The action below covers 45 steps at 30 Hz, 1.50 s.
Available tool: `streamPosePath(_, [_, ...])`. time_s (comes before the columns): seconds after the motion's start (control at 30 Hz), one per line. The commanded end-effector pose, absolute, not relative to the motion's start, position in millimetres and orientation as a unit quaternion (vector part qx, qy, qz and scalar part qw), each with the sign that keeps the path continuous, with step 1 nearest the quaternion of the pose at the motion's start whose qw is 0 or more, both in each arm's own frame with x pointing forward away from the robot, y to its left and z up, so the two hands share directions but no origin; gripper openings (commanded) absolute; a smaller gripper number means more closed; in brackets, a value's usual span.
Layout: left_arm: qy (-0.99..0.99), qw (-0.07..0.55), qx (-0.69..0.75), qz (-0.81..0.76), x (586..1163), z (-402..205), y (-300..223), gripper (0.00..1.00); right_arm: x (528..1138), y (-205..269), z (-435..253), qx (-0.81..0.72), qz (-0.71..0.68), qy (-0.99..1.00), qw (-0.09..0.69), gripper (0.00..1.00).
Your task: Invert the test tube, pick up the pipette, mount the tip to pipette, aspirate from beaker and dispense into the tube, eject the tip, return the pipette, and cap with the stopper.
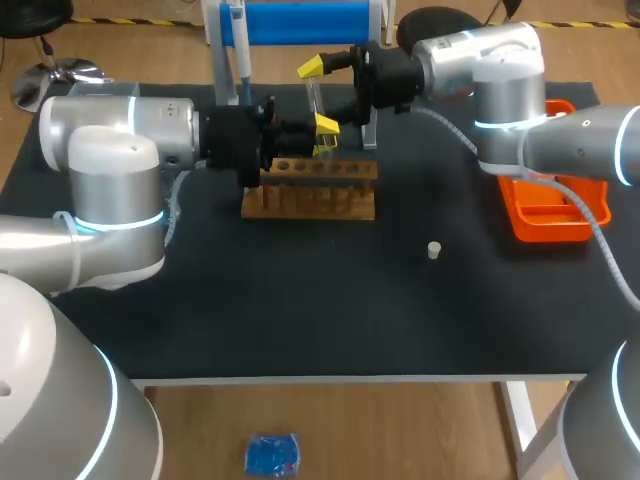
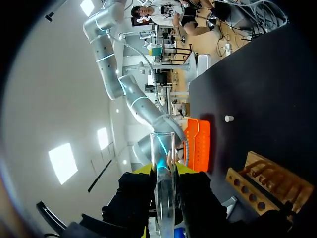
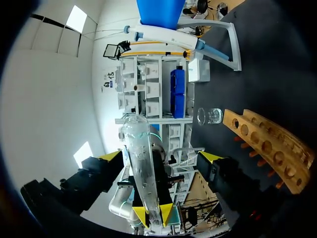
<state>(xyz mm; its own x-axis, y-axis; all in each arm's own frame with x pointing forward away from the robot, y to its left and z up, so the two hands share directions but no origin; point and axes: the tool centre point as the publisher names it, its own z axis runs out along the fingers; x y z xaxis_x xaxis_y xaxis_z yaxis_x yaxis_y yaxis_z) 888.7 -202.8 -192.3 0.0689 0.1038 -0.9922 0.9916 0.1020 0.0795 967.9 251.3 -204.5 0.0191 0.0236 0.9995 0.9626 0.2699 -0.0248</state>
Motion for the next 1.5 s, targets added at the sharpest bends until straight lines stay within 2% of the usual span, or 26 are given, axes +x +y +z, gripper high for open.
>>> streamPosePath(0.03, [0.531,0.516,0.518,-0.429,890,-192,-202,0.00,969,240,-206,-0.429,-0.446,-0.563,0.547,1.00])
streamPosePath(0.3, [0.531,0.516,0.518,-0.429,890,-192,-202,0.00,977,166,-198,-0.374,-0.539,-0.600,0.458,1.00])
streamPosePath(0.47, [0.531,0.516,0.518,-0.429,890,-192,-202,0.00,972,139,-190,-0.322,-0.554,-0.663,0.388,1.00])
streamPosePath(0.6, [0.531,0.516,0.518,-0.429,890,-192,-202,0.00,971,132,-196,-0.313,-0.536,-0.739,0.261,1.00])
streamPosePath(1.03, [0.531,0.516,0.518,-0.429,890,-192,-202,0.00,971,132,-196,-0.313,-0.536,-0.739,0.261,1.00])
streamPosePath(1.1, [0.531,0.516,0.518,-0.429,890,-192,-202,0.00,967,137,-209,-0.285,-0.541,-0.768,0.191,1.00])
streamPosePath(1.3, [0.531,0.516,0.518,-0.429,890,-192,-202,0.00,958,138,-228,-0.202,-0.573,-0.782,0.138,1.00])
streamPosePath(1.5, [0.531,0.516,0.518,-0.429,890,-192,-202,0.00,952,134,-236,-0.130,-0.588,-0.789,0.121,1.00])
